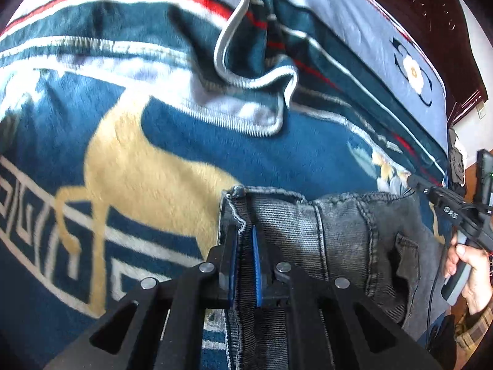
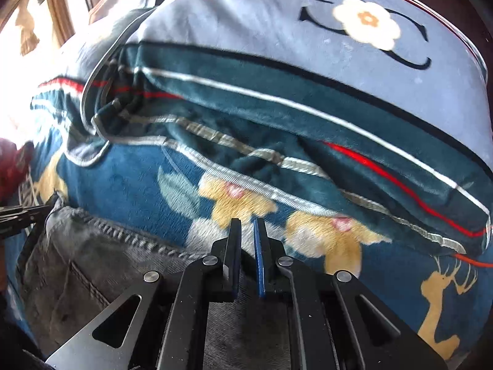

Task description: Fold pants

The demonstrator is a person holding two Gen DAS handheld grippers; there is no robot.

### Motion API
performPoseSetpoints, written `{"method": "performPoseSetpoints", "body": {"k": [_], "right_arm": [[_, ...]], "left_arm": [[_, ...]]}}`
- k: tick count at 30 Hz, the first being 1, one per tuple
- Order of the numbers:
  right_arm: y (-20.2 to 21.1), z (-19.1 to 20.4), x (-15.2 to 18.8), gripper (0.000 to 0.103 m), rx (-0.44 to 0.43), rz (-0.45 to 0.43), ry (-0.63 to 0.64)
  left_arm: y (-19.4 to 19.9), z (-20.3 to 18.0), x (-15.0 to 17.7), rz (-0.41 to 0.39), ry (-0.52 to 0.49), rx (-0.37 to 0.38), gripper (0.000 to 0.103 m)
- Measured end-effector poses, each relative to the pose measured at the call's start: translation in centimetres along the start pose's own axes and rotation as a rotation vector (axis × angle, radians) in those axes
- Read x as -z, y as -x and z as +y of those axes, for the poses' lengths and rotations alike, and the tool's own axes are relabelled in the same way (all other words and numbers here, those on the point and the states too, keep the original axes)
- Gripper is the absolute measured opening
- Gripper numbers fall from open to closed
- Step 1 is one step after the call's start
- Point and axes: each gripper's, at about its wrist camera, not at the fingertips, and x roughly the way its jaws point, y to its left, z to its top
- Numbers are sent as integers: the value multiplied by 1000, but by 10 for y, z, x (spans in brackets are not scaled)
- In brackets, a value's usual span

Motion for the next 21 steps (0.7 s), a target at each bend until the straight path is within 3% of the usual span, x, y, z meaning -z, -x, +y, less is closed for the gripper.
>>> {"method": "performPoseSetpoints", "body": {"k": [1,5,7,8,9,12,15,18,20,21], "right_arm": [[4,1,2,9,-10,-13,-9],[44,10,21,35,-106,-77,-41],[72,12,44,43,-175,-97,-47],[83,13,55,49,-190,-102,-46],[94,12,69,51,-200,-110,-44],[123,6,116,53,-173,-114,-52],[129,-3,150,55,-155,-77,-108],[124,-10,172,55,-113,-34,-138],[116,-19,181,55,-64,-21,-141],[112,-22,183,55,-41,-16,-141]], "left_arm": [[3,0,1,-13,-2,4,14],[30,5,4,-38,20,24,18],[53,4,11,-46,-9,26,39],[63,2,16,-52,-27,22,43],[74,0,22,-66,-46,23,48],[98,-18,41,-84,-107,69,48],[91,-51,56,-8,-182,120,48],[56,-83,67,140,-249,58,48],[37,-89,72,159,-285,-26,48],[30,-86,73,155,-291,-64,55]]}}
